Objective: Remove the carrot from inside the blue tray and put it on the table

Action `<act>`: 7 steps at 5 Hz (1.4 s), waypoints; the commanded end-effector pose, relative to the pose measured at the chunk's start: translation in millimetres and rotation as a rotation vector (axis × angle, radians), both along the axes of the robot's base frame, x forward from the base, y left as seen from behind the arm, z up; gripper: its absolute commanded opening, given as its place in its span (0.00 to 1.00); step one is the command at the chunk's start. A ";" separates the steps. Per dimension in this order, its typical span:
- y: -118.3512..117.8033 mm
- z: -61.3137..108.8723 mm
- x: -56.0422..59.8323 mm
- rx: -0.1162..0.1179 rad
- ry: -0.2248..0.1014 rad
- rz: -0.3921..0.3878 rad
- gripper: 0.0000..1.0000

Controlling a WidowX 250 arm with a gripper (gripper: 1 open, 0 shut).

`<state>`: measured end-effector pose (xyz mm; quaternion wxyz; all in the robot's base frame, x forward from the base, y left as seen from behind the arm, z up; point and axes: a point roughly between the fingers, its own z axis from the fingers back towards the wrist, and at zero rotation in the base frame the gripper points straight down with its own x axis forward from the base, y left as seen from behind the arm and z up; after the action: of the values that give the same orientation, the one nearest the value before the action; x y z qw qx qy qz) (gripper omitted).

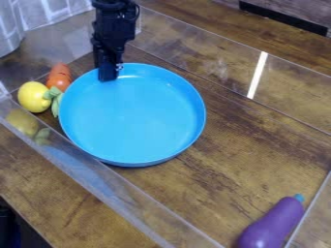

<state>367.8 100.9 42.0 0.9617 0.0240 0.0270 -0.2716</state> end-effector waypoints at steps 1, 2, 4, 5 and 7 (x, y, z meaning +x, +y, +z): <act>-9.8 22.6 8.9 0.005 -0.070 -0.041 1.00; -9.9 18.9 6.7 0.000 -0.071 -0.047 1.00; -27.9 13.3 -0.2 -0.010 -0.089 -0.058 1.00; -32.7 9.3 0.7 -0.018 -0.096 -0.061 1.00; -38.1 0.5 2.2 -0.024 -0.106 -0.061 1.00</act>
<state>363.5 70.7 23.4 0.9571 0.0151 -0.0010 -0.2892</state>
